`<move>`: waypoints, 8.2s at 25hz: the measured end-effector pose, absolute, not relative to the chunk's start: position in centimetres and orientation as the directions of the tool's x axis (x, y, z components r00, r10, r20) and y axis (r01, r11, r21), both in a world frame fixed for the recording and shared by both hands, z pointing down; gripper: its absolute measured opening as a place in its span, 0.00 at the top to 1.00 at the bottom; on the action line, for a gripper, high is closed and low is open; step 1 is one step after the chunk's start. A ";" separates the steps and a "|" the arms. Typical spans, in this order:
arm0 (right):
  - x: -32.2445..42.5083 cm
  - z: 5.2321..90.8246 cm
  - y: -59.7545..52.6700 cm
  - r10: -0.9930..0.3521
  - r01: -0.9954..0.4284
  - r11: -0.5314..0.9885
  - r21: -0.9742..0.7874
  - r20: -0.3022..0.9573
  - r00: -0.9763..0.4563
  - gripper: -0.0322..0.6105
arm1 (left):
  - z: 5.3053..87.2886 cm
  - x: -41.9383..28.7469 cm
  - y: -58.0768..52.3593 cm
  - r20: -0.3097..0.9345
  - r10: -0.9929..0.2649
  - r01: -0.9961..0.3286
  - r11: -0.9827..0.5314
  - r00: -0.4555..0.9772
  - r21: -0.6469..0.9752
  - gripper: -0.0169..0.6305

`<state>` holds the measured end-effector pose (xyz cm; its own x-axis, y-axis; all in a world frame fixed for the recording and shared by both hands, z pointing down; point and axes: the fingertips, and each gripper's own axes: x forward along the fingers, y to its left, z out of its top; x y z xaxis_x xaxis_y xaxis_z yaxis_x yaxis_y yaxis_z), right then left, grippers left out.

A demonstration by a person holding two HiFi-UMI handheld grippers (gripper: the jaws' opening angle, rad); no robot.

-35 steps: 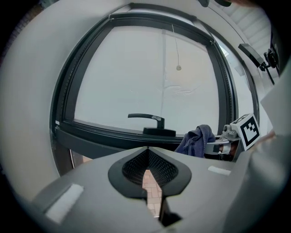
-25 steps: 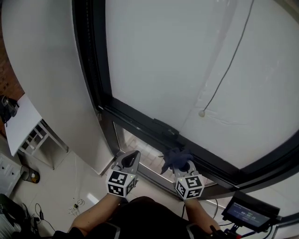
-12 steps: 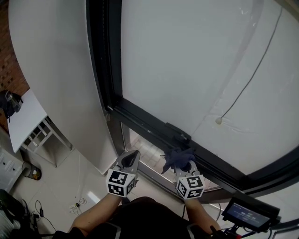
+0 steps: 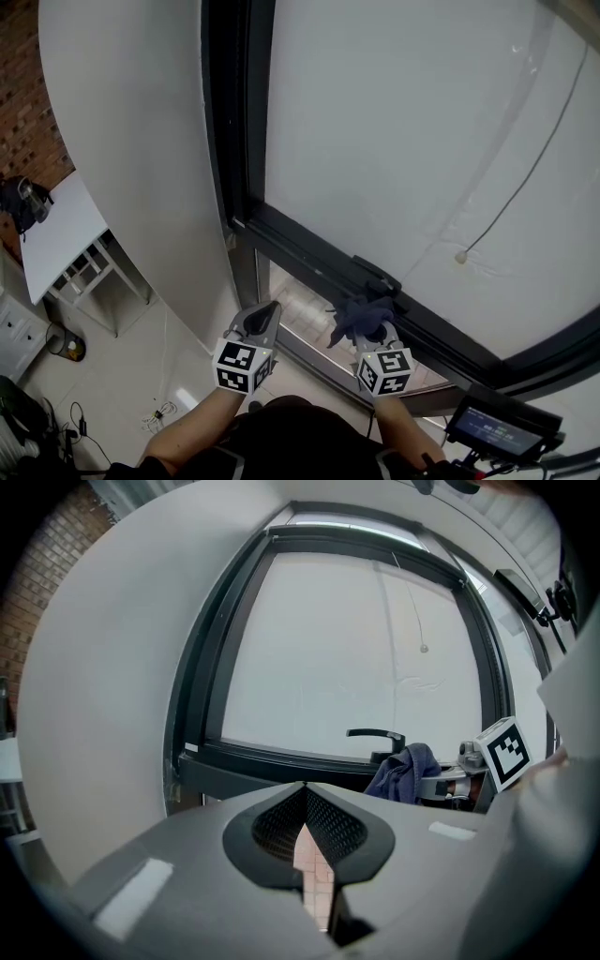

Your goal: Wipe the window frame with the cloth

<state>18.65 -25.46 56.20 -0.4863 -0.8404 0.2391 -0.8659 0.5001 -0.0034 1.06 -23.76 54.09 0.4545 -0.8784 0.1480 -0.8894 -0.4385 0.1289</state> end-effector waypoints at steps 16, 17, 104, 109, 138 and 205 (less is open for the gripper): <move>13.8 56.1 -28.0 -0.830 -0.853 0.522 0.003 0.231 -0.507 0.87 | 54.1 -4.4 -24.8 0.152 -0.894 -0.906 -0.409 0.422 0.108 0.98; 13.6 55.9 -28.1 -0.831 -0.854 0.521 0.001 0.229 -0.507 0.87 | 54.0 -4.6 -24.7 0.151 -0.894 -0.906 -0.409 0.422 0.110 0.98; -11.8 56.1 -43.2 -0.854 -0.889 0.421 -0.183 0.249 -0.456 0.87 | 52.4 -19.0 -34.9 0.189 -0.803 -0.821 -0.570 0.566 0.038 0.98; -11.4 54.7 -43.0 -0.855 -0.884 0.430 -0.186 0.232 -0.464 0.87 | 52.3 -17.6 -34.7 0.183 -0.791 -0.808 -0.588 0.584 0.036 0.98; -9.2 37.6 -42.9 -0.876 -0.875 0.482 -0.051 -0.016 -0.482 0.87 | 41.6 -15.2 -35.0 0.043 -0.780 -0.781 -0.623 0.624 0.034 0.98; -10.2 7.5 -42.8 -0.785 -0.861 0.424 0.281 -0.361 -0.504 0.87 | 16.9 -14.0 -39.5 -0.251 -0.768 -0.801 -0.595 0.590 -0.061 0.98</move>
